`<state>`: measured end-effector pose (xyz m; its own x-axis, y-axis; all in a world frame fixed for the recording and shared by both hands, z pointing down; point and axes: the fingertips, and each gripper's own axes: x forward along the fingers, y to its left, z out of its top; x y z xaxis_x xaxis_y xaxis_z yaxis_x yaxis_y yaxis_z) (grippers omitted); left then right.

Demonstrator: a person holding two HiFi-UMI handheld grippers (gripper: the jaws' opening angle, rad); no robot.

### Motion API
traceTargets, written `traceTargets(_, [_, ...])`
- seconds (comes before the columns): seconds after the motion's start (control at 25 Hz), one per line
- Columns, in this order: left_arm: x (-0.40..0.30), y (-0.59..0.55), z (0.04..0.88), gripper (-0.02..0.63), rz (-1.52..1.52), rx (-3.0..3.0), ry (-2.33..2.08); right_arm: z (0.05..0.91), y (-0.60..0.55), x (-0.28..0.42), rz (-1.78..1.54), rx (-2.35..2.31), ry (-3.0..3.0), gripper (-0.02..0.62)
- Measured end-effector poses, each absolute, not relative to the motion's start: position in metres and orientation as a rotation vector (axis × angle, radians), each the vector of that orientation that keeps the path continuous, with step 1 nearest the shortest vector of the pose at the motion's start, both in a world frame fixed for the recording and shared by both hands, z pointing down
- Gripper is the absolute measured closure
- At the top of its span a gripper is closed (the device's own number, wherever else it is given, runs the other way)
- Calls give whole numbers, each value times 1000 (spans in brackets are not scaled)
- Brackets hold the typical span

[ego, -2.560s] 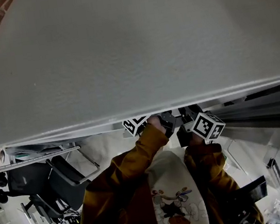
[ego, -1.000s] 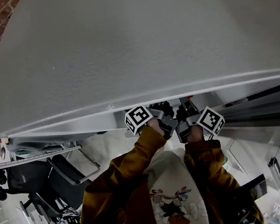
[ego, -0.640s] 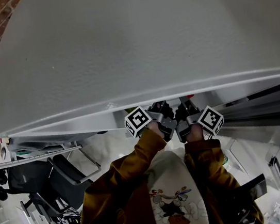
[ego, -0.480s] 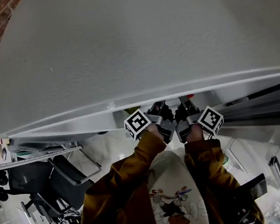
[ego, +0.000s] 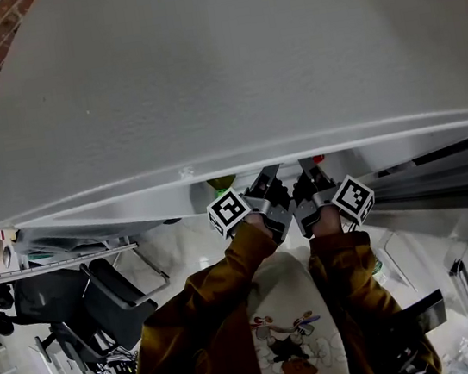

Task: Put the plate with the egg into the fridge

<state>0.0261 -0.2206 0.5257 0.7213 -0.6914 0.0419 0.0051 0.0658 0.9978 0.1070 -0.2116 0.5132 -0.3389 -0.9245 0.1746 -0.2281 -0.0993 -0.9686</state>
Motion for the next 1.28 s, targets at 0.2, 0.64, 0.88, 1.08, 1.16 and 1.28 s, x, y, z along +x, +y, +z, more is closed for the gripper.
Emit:
traceTargets(0.2, [28, -224, 518, 586, -618, 1407, -563, 511, -213, 107, -1477, -1242, 1581, 581])
traceTargets(0.64, [33, -230, 514, 588, -631, 1406, -537, 509, -210, 111, -1447, -1242, 1606, 544])
traceTargets(0.88, [32, -242, 514, 588, -630, 1412, -548, 506, -203, 108, -1450, -1208, 1602, 523])
traceTargets(1.08, [35, -251, 523, 588, -602, 1390, -565, 500, -200, 105, -1438, -1185, 1632, 523])
traceTargets(1.16, [36, -254, 526, 588, -604, 1390, -559, 501, -199, 103, -1438, -1181, 1642, 523])
traceTargets(1.28, [36, -261, 525, 588, -606, 1398, -568, 502, -197, 102, -1440, -1179, 1643, 523])
